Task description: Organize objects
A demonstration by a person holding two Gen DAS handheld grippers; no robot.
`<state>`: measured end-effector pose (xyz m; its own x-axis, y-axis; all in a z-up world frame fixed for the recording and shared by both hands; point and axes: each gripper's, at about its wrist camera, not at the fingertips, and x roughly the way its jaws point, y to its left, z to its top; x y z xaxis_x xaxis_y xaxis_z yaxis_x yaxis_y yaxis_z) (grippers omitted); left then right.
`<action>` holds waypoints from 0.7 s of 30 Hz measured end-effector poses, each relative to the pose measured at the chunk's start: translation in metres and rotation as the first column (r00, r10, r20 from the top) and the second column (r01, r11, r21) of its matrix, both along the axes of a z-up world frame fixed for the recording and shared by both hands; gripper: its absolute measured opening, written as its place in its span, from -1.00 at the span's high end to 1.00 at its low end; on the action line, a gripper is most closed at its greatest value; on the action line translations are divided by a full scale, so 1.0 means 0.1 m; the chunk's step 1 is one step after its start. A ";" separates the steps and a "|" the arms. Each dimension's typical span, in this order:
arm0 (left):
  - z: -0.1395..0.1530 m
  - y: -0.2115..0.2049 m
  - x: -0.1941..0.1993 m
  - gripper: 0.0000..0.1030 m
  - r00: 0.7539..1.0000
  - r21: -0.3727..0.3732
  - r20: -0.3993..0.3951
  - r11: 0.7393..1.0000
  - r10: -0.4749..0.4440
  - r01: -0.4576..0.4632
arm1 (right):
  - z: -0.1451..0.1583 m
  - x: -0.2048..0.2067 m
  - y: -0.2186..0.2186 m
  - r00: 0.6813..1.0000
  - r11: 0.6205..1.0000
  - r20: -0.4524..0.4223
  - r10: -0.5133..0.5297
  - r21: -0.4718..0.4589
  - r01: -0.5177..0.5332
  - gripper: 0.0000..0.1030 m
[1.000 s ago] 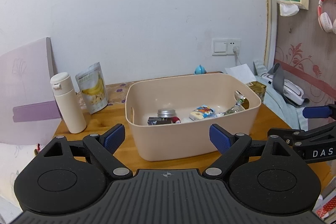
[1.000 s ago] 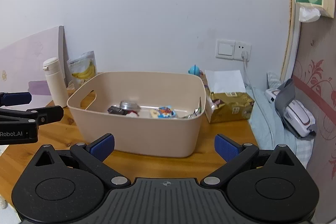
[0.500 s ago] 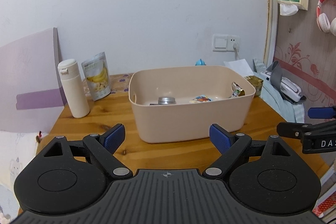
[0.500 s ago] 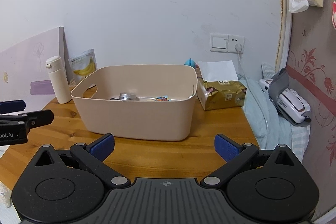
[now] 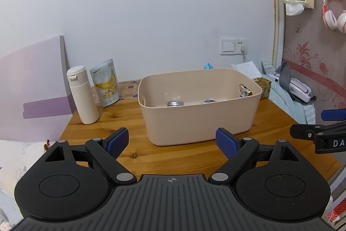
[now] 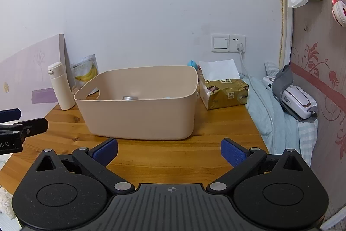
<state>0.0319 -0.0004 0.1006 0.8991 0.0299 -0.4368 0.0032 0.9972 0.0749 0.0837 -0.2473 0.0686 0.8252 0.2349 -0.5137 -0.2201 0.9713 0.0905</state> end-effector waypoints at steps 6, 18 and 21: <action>-0.03 -0.03 -0.05 -0.74 1.000 -0.025 -0.019 0.999 -0.022 0.022 | 0.01 -0.09 0.03 1.000 1.000 0.020 -0.004 -0.019 0.005 -1.00; -0.03 -0.01 -0.07 -0.74 0.999 -0.034 -0.031 0.999 -0.024 0.023 | 0.00 -0.16 0.06 0.999 1.000 0.039 -0.009 0.009 0.009 -1.00; -0.05 0.03 -0.04 -0.74 0.999 -0.050 -0.048 0.999 -0.019 0.017 | 0.00 -0.16 0.07 0.999 1.000 0.034 -0.004 0.011 0.004 -1.00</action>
<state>0.0274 0.0024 0.0953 0.8769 -0.0090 -0.4806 0.0237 0.9994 0.0245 0.0676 -0.2399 0.0684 0.8433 0.2367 -0.4825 -0.2192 0.9712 0.0933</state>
